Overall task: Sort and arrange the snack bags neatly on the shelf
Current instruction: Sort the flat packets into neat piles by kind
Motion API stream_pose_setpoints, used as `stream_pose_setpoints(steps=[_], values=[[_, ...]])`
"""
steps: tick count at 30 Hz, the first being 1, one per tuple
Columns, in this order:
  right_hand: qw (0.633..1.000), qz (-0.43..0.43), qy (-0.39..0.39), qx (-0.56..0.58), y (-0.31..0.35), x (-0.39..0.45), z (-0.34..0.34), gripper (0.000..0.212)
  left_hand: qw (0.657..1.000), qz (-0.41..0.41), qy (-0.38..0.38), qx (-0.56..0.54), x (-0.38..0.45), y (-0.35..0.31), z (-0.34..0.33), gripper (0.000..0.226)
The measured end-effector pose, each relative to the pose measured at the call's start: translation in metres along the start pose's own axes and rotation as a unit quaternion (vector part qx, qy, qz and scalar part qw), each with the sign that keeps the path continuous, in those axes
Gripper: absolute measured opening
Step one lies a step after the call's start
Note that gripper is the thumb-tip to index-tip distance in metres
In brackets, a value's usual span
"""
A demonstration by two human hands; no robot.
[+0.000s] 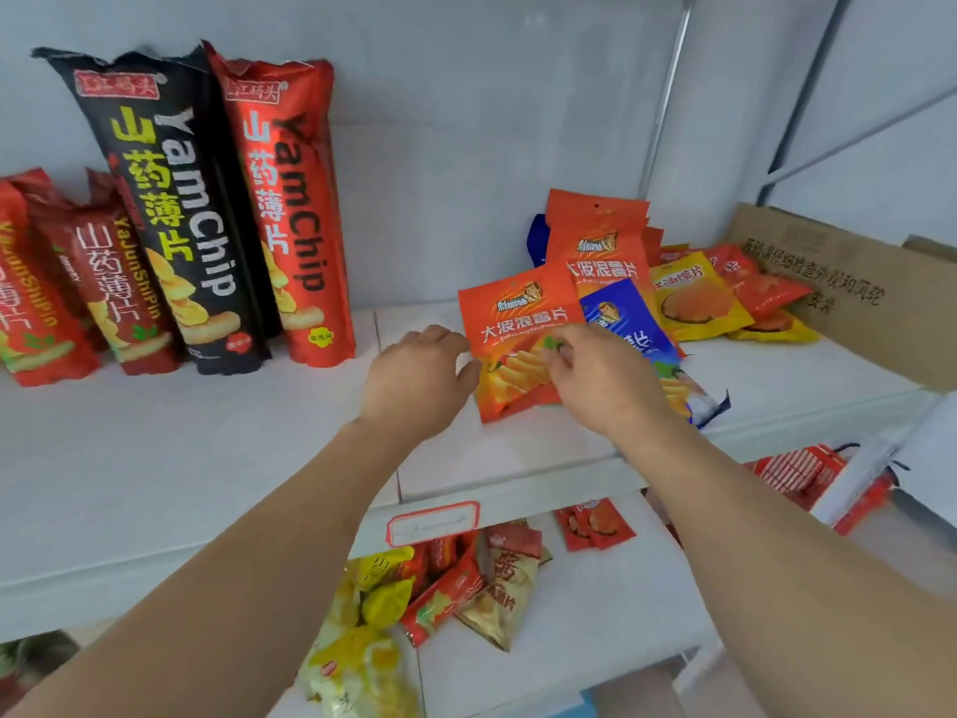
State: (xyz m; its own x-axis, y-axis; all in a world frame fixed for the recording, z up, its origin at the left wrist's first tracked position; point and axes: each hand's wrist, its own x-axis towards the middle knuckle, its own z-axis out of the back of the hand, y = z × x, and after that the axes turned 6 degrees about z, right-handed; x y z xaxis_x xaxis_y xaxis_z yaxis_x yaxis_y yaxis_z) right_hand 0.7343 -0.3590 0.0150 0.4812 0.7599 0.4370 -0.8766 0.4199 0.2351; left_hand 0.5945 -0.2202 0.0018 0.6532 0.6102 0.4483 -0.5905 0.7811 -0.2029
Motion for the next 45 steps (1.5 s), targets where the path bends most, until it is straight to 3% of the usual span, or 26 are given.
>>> stream_pose_setpoints(steps=[8, 13, 15, 18, 23, 27, 32, 36, 40, 45], values=[[0.988, -0.112, -0.013, 0.106, -0.054, 0.038, -0.016, 0.048, 0.977, 0.164, 0.103, -0.095, 0.049, -0.032, -0.038, 0.056], [0.977, -0.132, -0.006, 0.166, -0.069, 0.048, -0.037, 0.04, 0.925, 0.264, 0.177, -0.208, 0.072, -0.04, -0.065, 0.077], [0.975, -0.131, -0.018, 0.177, -0.075, 0.053, -0.042, 0.036, 0.93, 0.285, 0.167, -0.162, 0.074, -0.046, -0.072, 0.084], [0.973, -0.12, -0.026, 0.197, -0.091, 0.063, -0.051, 0.056, 0.935, 0.307, 0.145, -0.099, 0.073, -0.055, -0.077, 0.089], [0.967, -0.096, -0.048, 0.23, -0.12, 0.078, -0.054, 0.089, 0.896, 0.332, 0.071, -0.287, 0.077, -0.077, -0.086, 0.097], [0.971, -0.064, -0.047, 0.227, -0.149, 0.084, -0.043, 0.078, 0.814, 0.39, 0.027, -0.43, 0.079, -0.105, -0.094, 0.119], [0.97, -0.036, -0.067, 0.23, -0.193, 0.079, -0.032, 0.058, 0.707, 0.448, 0.0, -0.547, 0.083, -0.125, -0.1, 0.103], [0.977, -0.042, -0.091, 0.188, -0.236, 0.08, -0.024, 0.066, 0.632, 0.396, -0.009, -0.666, 0.084, -0.137, -0.106, 0.059], [0.981, -0.093, -0.114, 0.128, -0.283, 0.097, -0.019, 0.077, 0.618, 0.352, -0.024, -0.703, 0.093, -0.149, -0.105, 0.05], [0.985, -0.121, -0.104, 0.063, -0.302, 0.116, -0.014, 0.068, 0.636, 0.357, -0.06, -0.682, 0.109, -0.147, -0.108, 0.053]])
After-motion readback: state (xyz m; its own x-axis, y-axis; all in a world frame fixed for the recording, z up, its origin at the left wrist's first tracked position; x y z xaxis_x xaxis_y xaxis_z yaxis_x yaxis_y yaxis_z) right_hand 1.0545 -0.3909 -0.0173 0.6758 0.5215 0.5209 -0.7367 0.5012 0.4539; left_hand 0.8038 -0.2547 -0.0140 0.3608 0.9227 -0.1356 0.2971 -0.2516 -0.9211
